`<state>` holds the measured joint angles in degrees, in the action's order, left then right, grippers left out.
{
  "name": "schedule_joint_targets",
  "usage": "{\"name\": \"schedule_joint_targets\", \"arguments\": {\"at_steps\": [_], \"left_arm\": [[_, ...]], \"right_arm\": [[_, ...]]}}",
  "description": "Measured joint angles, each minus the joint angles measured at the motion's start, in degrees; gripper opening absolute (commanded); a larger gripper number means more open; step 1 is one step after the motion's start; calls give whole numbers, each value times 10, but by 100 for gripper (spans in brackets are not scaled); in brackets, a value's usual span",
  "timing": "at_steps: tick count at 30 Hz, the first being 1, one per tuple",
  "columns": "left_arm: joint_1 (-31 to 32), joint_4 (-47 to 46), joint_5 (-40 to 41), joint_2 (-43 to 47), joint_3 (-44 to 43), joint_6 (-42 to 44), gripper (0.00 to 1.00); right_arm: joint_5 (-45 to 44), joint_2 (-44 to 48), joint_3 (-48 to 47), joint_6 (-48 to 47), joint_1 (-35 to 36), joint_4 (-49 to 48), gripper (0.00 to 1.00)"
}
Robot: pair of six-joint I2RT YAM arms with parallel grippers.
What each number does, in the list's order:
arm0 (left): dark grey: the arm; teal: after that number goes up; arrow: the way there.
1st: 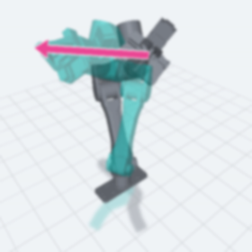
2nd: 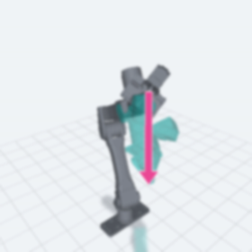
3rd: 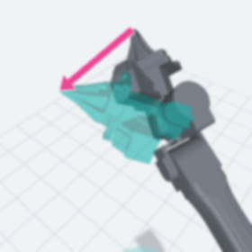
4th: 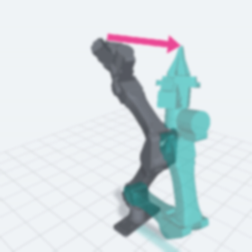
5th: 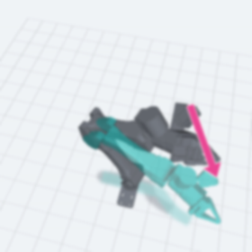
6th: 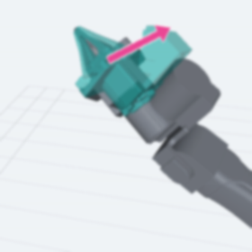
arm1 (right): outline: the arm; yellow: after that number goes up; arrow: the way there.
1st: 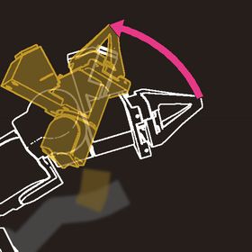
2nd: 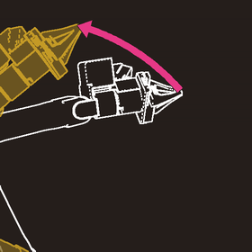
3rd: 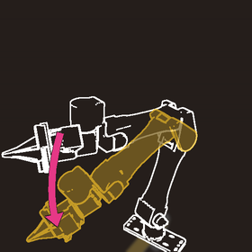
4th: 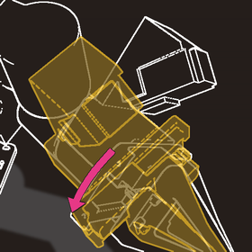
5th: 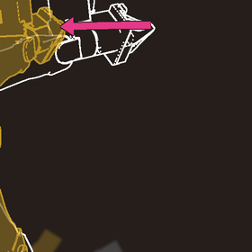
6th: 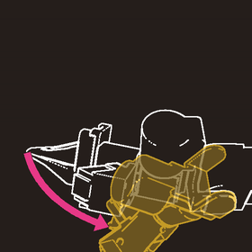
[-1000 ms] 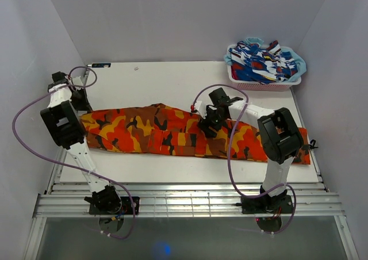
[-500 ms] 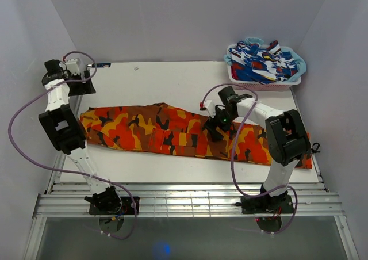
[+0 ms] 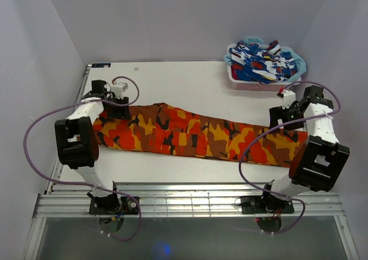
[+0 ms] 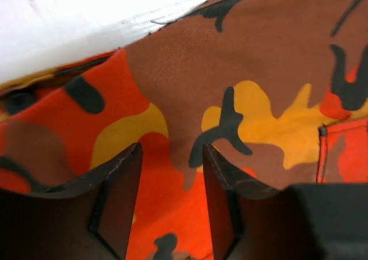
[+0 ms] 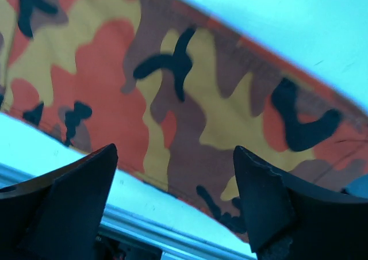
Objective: Fold and stack the trousers
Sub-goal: Fold the trousers
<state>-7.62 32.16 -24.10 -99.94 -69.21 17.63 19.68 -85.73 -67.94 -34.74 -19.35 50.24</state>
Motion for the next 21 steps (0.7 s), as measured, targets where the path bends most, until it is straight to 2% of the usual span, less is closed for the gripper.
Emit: {"name": "schedule_joint_targets", "arguments": {"at_steps": [5,10,14,16,21], "left_arm": [[10,-2,52,-85,-21,-41,40],[-13,19,88,-137,-98,-85,31],[-28,23,119,-150,-119,-102,29],[-33,23,132,-150,-120,-108,29],[-38,22,147,-150,-120,-122,31]], "right_arm": [[-13,-44,60,-20,-7,27,80],[-17,-161,33,-8,-1,12,77],[-13,-204,-26,12,9,2,78],[-12,-219,-54,18,17,-6,82],[-25,-200,-83,33,22,-14,89]]}}
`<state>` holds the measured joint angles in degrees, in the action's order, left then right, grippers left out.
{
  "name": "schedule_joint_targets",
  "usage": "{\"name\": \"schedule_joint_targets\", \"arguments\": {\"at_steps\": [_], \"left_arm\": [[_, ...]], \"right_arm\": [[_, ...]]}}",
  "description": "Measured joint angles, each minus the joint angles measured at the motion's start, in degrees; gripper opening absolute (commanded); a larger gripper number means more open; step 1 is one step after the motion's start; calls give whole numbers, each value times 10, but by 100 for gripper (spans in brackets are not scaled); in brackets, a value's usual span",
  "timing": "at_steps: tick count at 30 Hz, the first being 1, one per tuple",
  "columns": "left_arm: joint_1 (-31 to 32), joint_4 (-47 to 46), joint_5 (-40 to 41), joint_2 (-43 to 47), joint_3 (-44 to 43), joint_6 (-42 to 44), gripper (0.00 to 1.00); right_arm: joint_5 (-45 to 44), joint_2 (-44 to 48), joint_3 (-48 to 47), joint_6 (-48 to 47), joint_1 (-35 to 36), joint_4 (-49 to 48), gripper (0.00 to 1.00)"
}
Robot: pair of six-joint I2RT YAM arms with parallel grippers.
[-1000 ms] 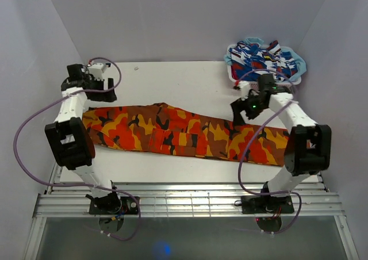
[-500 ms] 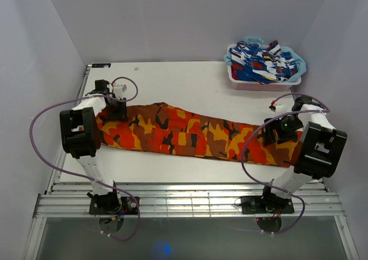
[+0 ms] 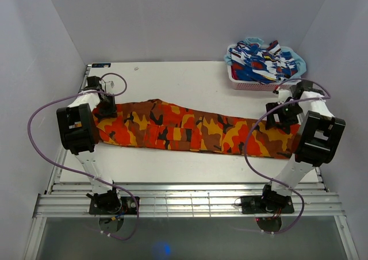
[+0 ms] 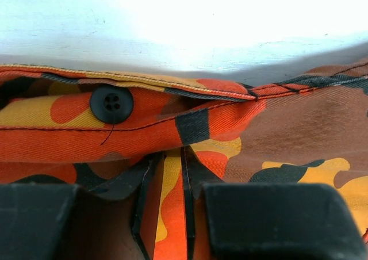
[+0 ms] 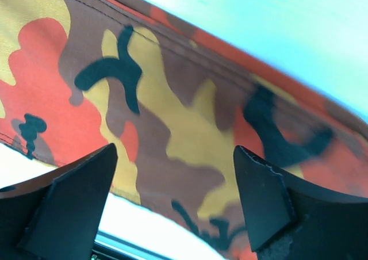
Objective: Fold and stack the trousers
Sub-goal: Fold the trousers
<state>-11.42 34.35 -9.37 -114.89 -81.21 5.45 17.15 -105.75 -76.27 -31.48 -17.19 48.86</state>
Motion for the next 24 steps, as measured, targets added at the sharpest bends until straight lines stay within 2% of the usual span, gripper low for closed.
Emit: {"name": "schedule_joint_targets", "arguments": {"at_steps": [4,9,14,24], "left_arm": [[0,-1,0,1,1,-8,32],[-1,-2,0,1,2,-10,32],[-1,-2,-1,1,2,-10,32],[-1,-5,-3,8,10,-9,32]], "right_arm": [[-22,82,12,12,-35,4,93],[-56,170,58,13,-140,1,92],[-76,156,123,11,-218,-13,91],[-66,90,178,7,-225,-85,80]]}}
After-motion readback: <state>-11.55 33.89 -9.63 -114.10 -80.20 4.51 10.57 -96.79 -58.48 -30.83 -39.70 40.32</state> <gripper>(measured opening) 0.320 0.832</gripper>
